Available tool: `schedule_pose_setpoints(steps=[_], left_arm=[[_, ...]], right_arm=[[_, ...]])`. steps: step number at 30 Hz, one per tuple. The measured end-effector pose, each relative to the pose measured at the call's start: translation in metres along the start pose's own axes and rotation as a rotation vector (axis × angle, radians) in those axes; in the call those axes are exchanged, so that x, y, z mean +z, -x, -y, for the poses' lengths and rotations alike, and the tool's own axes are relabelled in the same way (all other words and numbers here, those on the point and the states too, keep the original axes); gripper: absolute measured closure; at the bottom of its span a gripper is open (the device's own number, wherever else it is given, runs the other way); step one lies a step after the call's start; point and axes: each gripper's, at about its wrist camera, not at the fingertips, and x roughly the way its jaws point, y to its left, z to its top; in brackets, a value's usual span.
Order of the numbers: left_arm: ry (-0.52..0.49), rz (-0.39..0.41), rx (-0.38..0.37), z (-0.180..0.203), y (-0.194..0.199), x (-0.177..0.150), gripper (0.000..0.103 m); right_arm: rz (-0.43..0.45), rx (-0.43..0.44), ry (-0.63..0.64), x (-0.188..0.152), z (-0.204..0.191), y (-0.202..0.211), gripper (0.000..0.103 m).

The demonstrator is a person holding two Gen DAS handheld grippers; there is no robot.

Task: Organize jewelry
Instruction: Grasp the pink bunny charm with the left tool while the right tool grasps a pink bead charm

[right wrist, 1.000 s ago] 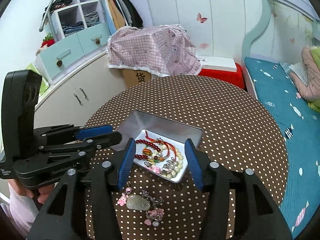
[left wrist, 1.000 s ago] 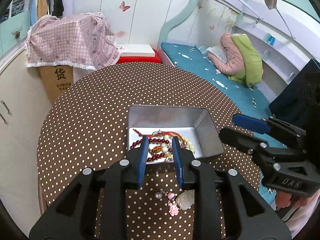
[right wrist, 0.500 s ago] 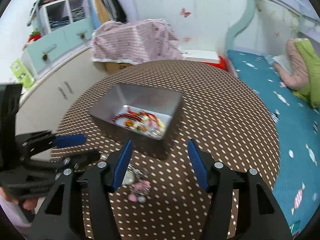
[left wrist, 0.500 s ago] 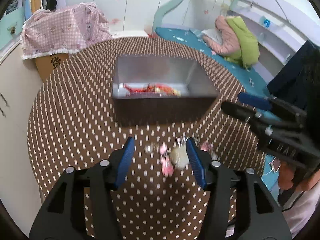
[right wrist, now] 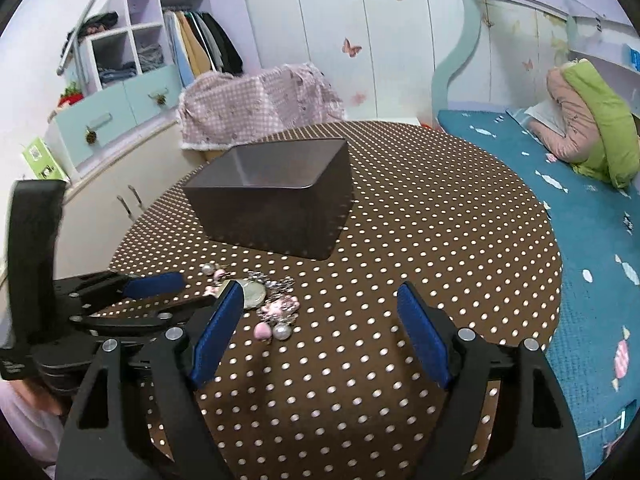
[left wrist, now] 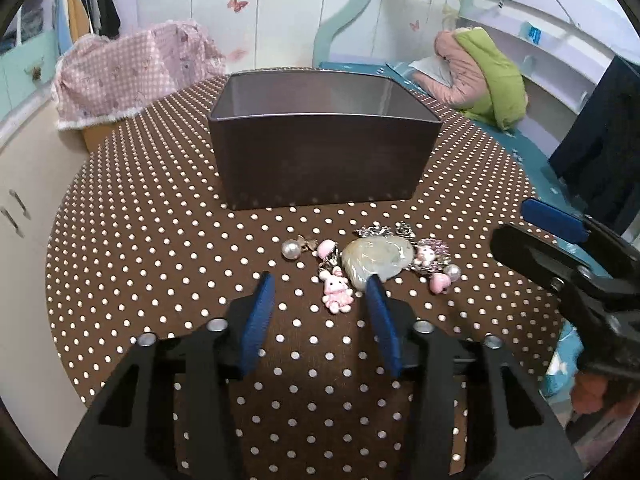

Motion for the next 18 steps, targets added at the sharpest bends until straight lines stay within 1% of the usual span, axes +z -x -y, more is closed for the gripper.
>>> schedule_pose_setpoints(steps=[2, 3, 4, 5, 6, 9, 12, 18], left_arm=[[-0.014, 0.011, 0.015, 0.002, -0.001, -0.002, 0.069], [-0.015, 0.015, 0.023, 0.002, -0.002, -0.002, 0.071], [-0.018, 0.019, 0.03, 0.002, -0.003, -0.002, 0.077], [-0.021, 0.02, 0.028, 0.0, -0.002, -0.002, 0.086], [-0.022, 0.02, 0.02, 0.001, -0.002, -0.001, 0.087], [-0.018, 0.015, 0.009, 0.0, -0.001, -0.002, 0.087], [0.011, 0.008, -0.025, -0.002, 0.005, -0.007, 0.087], [0.053, 0.006, -0.061, -0.004, 0.017, -0.017, 0.087]], right_arm=[[0.02, 0.025, 0.012, -0.005, -0.004, 0.003, 0.027], [0.024, 0.034, 0.018, -0.006, -0.005, 0.003, 0.028], [0.027, 0.044, 0.028, -0.008, -0.008, 0.004, 0.032], [0.023, 0.061, 0.042, -0.01, -0.01, 0.003, 0.038], [0.019, 0.071, 0.053, -0.012, -0.012, 0.002, 0.041], [-0.005, 0.095, 0.077, -0.016, -0.019, -0.003, 0.066], [-0.026, 0.11, 0.081, -0.018, -0.023, -0.01, 0.079], [-0.054, 0.121, 0.098, -0.022, -0.03, -0.017, 0.086]])
